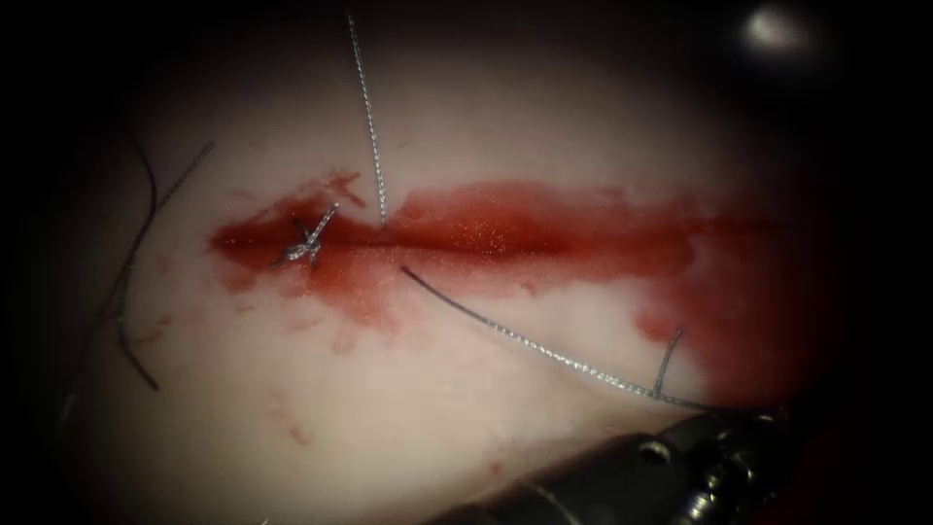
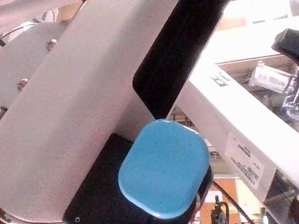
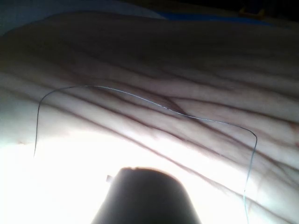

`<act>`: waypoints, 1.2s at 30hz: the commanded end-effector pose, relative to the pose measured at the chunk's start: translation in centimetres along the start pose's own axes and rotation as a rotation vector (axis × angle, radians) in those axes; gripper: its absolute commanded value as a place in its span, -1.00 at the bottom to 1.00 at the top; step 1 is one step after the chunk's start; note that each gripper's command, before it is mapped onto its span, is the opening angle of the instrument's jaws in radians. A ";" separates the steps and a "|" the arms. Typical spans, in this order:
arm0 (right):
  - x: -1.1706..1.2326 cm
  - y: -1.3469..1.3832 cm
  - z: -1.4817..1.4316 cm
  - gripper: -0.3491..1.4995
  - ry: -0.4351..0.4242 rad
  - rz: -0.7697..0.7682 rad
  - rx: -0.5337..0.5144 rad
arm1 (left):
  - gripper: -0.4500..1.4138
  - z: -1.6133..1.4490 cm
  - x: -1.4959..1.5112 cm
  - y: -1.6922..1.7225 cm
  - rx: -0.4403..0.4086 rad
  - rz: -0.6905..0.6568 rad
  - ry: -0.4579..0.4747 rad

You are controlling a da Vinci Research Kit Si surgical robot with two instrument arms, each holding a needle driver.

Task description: Wound Closure

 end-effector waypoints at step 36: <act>0.07 -0.02 -0.24 0.56 -0.026 -0.042 0.130 | 0.15 0.03 0.30 -0.72 -0.273 2.117 0.561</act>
